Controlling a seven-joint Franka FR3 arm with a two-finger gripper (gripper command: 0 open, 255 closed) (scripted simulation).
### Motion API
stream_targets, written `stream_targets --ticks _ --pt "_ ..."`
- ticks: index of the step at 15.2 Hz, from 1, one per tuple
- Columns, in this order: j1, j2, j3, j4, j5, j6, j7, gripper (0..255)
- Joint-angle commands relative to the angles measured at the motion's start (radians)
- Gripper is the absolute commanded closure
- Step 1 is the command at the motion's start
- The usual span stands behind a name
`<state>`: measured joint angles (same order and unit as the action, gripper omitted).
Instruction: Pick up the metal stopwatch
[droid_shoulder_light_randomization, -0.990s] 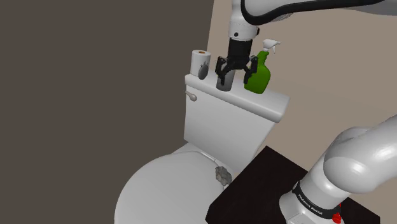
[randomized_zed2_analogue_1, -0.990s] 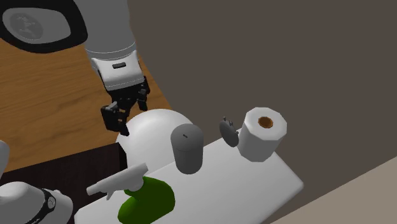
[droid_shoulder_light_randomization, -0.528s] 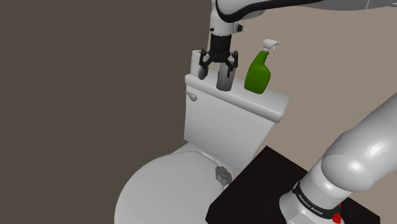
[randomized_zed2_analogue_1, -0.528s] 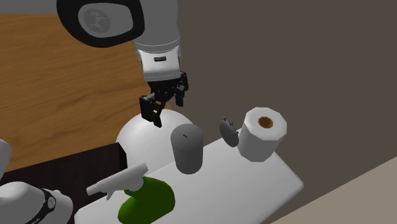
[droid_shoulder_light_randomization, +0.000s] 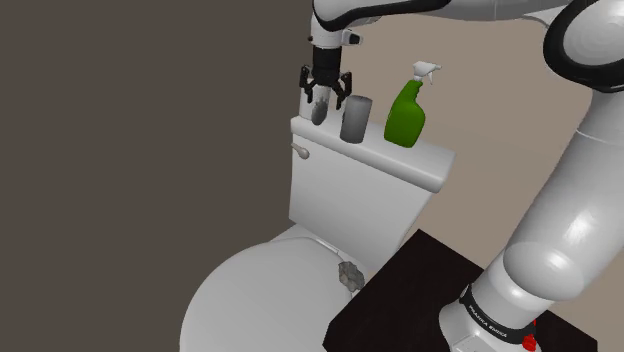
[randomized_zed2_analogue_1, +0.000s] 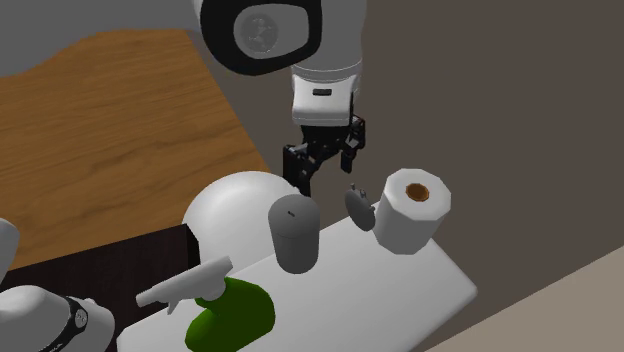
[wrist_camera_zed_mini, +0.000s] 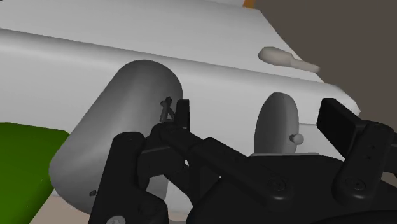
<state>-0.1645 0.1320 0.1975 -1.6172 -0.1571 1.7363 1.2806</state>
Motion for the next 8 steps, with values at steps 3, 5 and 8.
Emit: stream_targets --ticks 3,5,8 --pt "0.002 0.148 -0.028 0.205 -0.039 -0.044 0.132 0" --pt "0.002 0.149 -0.030 0.194 -0.040 -0.031 0.136 0" --pt "0.000 0.146 -0.030 0.149 -0.040 0.010 0.142 0"
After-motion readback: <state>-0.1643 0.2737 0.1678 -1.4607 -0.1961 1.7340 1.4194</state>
